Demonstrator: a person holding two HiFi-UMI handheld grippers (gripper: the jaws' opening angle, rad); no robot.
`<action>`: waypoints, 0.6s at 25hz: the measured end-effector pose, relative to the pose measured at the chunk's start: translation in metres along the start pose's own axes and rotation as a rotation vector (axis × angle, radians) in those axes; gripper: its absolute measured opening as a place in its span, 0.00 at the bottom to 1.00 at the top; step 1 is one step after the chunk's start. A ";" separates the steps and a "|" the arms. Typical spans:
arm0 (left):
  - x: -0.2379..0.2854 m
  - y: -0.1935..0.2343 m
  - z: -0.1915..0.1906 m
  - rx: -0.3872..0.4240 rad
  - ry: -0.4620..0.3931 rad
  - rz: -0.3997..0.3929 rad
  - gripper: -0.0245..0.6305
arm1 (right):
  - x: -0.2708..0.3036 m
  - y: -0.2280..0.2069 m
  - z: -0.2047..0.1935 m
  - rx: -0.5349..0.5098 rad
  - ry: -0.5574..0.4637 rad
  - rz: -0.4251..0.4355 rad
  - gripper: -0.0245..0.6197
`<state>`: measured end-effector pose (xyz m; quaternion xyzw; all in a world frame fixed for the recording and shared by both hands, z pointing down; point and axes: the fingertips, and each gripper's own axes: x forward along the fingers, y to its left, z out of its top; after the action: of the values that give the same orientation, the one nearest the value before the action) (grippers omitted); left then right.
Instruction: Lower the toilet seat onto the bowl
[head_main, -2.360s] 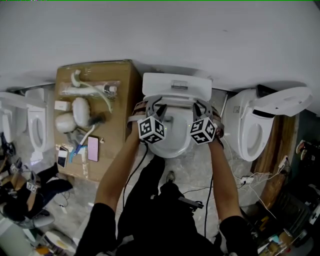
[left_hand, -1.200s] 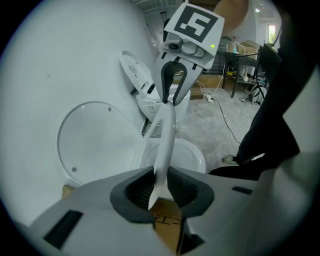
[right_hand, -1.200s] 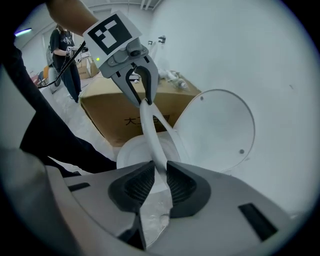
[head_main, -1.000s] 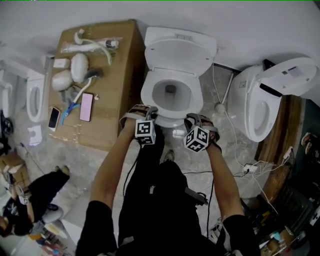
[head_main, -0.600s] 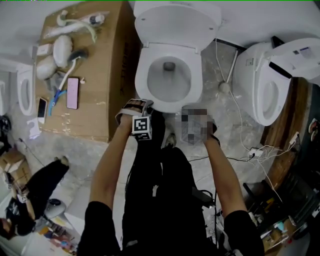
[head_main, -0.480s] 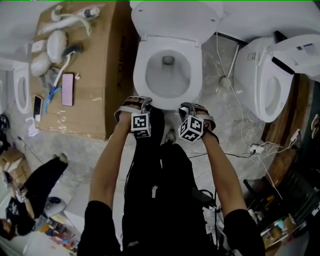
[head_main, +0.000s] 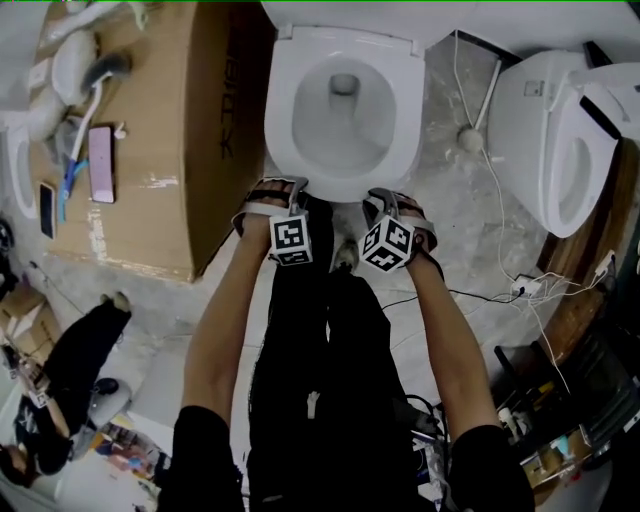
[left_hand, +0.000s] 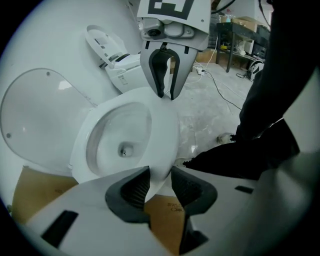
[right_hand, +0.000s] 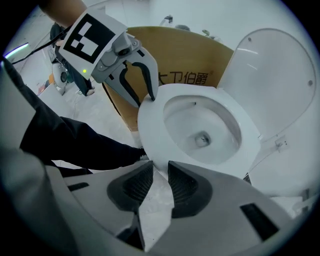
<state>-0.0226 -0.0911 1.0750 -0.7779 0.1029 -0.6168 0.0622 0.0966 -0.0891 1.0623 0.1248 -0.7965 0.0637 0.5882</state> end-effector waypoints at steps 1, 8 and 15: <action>0.008 -0.003 -0.001 -0.011 -0.002 -0.003 0.26 | 0.009 0.001 -0.003 0.006 0.005 0.005 0.21; 0.047 -0.012 -0.007 -0.111 -0.014 -0.037 0.27 | 0.049 0.000 -0.015 0.044 0.033 0.015 0.20; 0.043 -0.015 -0.007 -0.188 -0.029 -0.051 0.27 | 0.047 0.004 -0.016 0.110 0.020 0.018 0.27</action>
<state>-0.0189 -0.0863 1.1207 -0.7914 0.1397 -0.5946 -0.0254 0.0970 -0.0871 1.1118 0.1492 -0.7869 0.1138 0.5878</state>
